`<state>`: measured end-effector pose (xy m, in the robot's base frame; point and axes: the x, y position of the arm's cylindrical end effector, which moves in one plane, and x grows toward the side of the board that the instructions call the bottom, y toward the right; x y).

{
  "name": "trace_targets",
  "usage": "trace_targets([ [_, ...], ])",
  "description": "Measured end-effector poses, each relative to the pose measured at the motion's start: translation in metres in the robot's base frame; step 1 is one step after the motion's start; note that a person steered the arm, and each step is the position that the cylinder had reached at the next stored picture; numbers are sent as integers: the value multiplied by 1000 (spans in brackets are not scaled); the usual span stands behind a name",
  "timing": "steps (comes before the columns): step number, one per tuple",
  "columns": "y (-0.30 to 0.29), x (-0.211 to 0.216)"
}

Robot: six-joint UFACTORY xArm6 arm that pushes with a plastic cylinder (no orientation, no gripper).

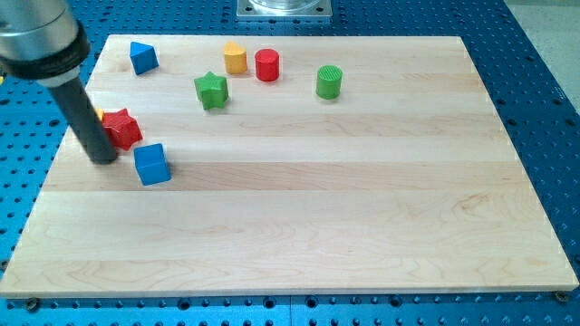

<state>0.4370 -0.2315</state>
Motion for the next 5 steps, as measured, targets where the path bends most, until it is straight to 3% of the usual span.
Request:
trace_targets([
  [1, 65, -26],
  [2, 54, -1],
  [3, -22, 41],
  [4, -73, 44],
  [5, -51, -6],
])
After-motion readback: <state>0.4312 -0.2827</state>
